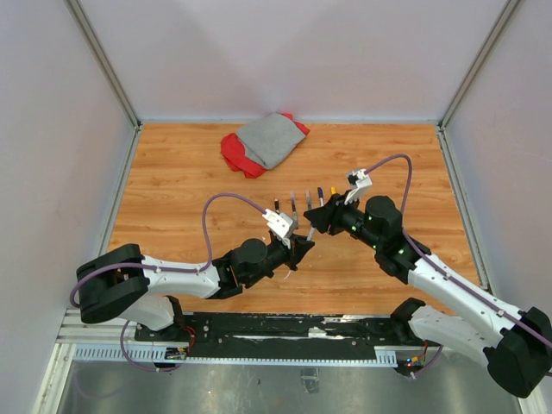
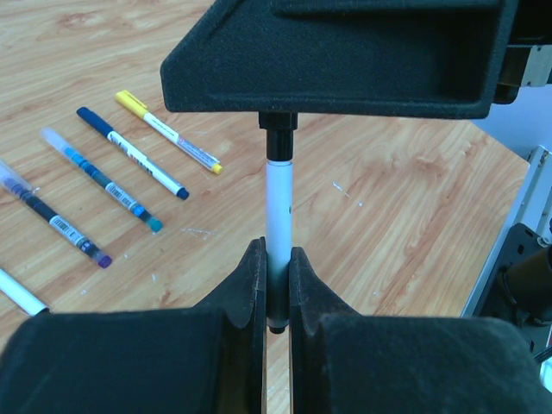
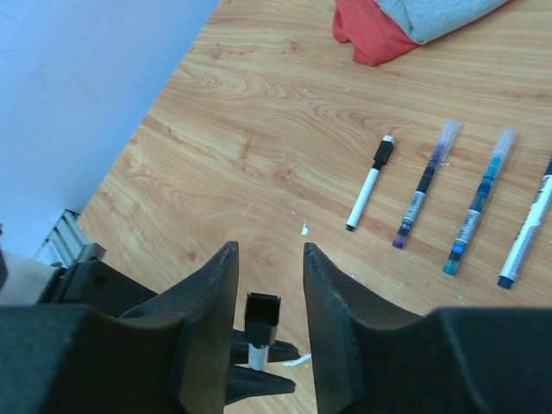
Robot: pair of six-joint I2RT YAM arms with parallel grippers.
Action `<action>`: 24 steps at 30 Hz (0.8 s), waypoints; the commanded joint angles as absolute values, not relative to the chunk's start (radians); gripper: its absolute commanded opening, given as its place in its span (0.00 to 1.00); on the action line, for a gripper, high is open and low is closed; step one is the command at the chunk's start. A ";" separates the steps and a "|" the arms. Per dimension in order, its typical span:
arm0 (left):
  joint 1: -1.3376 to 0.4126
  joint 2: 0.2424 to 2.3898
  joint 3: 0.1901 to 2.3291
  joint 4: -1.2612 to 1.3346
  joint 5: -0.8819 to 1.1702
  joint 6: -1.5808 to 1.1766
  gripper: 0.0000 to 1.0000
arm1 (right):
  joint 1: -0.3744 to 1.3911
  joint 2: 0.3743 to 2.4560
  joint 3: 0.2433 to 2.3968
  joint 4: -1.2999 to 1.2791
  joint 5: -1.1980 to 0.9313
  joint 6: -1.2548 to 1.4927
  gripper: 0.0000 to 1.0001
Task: Insert the pens into the pen caps
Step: Press the pen cap onto the pen.
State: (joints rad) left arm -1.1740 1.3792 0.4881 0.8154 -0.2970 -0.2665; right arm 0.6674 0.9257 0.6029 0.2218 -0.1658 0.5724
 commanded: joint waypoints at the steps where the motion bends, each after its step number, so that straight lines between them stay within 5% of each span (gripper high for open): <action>1: -1.173 1.383 0.514 0.862 -0.305 -0.252 0.01 | 0.681 0.902 0.580 0.254 -0.161 0.565 0.41; 10: -1.172 1.385 0.515 0.862 -0.304 -0.253 0.01 | 0.681 0.848 0.546 0.294 -0.186 0.519 0.58; 24: -1.172 1.380 0.514 0.859 -0.307 -0.252 0.00 | 0.682 0.846 0.518 0.293 -0.181 0.526 0.49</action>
State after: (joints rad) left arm -1.1740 1.3792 0.4881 0.8150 -0.2974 -0.2665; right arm 0.6674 0.8562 0.5266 0.2615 -0.1757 0.5373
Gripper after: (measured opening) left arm 0.078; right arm 0.522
